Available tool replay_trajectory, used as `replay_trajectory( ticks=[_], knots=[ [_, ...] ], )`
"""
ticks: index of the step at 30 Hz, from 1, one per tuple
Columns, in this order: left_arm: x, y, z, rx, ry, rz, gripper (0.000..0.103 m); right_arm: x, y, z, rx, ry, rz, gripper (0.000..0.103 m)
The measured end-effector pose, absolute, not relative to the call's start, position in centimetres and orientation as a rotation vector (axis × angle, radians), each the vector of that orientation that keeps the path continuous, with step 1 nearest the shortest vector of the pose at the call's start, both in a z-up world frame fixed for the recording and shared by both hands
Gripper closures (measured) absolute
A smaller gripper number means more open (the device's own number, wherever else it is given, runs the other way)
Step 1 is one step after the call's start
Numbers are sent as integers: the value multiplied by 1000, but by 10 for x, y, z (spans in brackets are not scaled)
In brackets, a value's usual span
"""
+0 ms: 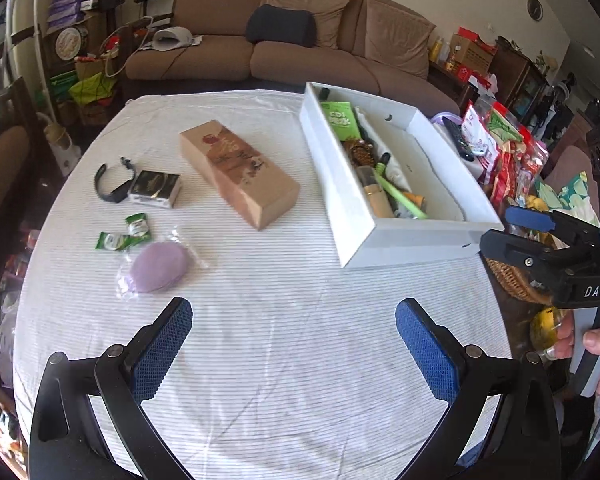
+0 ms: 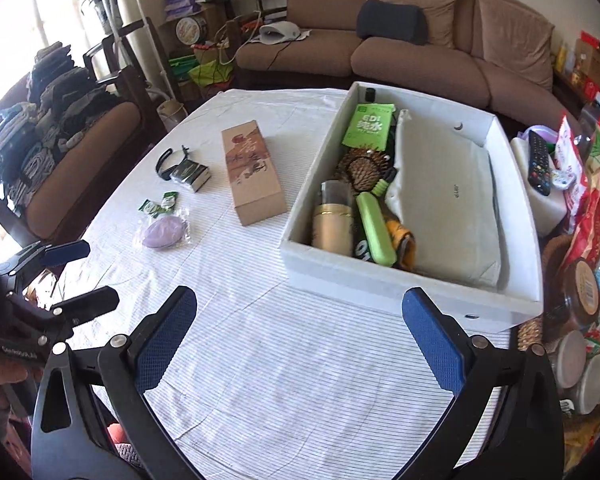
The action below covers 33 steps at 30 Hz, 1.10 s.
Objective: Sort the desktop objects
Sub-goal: 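Withdraw the left gripper from the box toward the purple sponge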
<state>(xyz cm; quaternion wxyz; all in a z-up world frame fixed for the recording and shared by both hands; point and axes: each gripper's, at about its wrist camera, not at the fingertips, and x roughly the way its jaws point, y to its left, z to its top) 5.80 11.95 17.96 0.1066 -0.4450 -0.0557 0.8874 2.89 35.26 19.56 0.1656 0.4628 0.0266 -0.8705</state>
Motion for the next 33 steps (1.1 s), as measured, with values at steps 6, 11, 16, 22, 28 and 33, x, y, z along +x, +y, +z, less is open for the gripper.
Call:
replay_trajectory(
  ticks=[6,11,16,22,28,33],
  knots=[
    [72,32,145,-1387,-294,2678,0,46,302,174,1276,51,-2370,0],
    [69,-16,114,-1426,-383,2696,0,42,256,151,1231,30,-2273,0],
    [51,-41,86,-1432,-502,2670,6,25,211,117,1244,31,-2209,1],
    [17,-56,56,-1460,-576,2648,25,-9,184,73,1287,-74,-2165,5],
    [-10,-63,34,-1461,-617,2623,30,-41,171,42,1293,-140,-2160,15],
    [-25,-66,25,-1469,-532,2672,29,-62,158,27,1302,-50,-2186,30]
  ],
)
